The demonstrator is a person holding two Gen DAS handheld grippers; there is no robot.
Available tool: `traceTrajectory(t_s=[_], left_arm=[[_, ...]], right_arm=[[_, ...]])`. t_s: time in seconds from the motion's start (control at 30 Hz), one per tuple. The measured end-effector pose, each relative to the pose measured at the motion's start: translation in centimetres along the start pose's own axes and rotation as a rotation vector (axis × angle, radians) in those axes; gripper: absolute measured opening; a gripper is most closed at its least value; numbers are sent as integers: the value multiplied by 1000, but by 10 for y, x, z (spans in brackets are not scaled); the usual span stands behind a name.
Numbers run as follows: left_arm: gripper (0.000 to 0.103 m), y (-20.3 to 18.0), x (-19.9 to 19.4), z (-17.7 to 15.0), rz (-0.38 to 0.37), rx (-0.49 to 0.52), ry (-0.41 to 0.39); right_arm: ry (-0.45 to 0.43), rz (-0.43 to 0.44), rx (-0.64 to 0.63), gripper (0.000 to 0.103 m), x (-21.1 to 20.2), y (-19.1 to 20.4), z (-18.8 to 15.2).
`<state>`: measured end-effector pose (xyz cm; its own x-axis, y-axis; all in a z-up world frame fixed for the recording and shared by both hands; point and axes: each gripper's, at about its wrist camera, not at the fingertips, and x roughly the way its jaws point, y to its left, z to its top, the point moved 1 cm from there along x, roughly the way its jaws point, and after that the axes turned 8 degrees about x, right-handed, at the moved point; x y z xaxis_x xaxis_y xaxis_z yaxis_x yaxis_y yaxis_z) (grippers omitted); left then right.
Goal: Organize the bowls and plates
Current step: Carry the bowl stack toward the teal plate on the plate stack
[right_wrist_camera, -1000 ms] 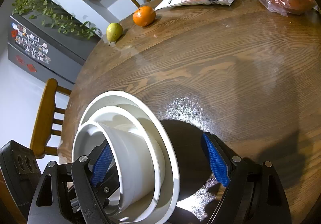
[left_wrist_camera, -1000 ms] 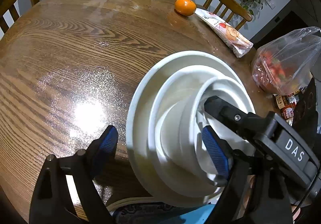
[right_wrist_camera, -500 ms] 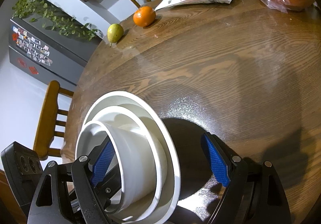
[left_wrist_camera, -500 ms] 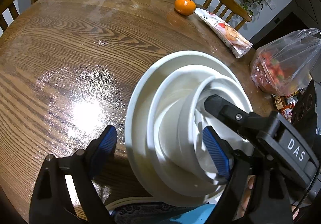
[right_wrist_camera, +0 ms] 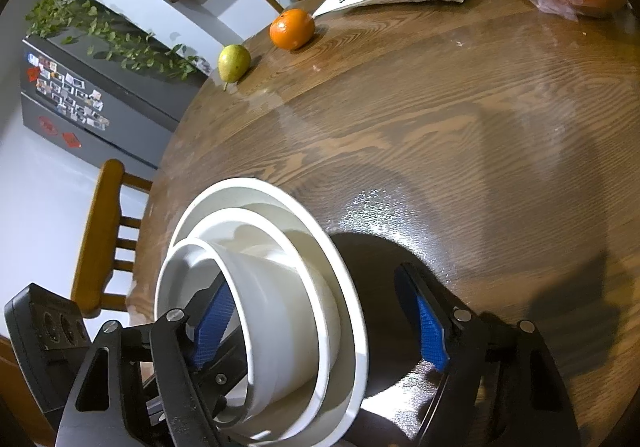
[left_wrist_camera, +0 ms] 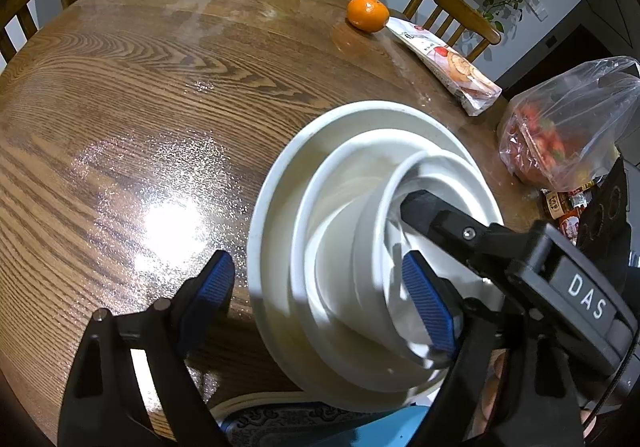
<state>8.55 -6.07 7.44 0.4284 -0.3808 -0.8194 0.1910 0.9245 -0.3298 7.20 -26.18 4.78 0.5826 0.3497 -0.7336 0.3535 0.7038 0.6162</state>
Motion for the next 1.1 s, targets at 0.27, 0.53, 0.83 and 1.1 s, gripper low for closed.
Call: traceTrajectory(t_s=[0.27, 0.53, 0.83, 1.1], left_arm=[[66, -3, 1, -1, -27, 8, 3], [57, -6, 2, -2, -39, 22, -4], [52, -8, 2, -2, -26, 38, -18], [51, -8, 2, -3, -12, 45, -27]], right_arm=[[6, 3, -15, 70, 3, 3, -2], [22, 19, -20, 61, 7, 4, -4], [39, 42, -18, 54, 9, 3, -4], [38, 44, -23, 52, 12, 3, -4]])
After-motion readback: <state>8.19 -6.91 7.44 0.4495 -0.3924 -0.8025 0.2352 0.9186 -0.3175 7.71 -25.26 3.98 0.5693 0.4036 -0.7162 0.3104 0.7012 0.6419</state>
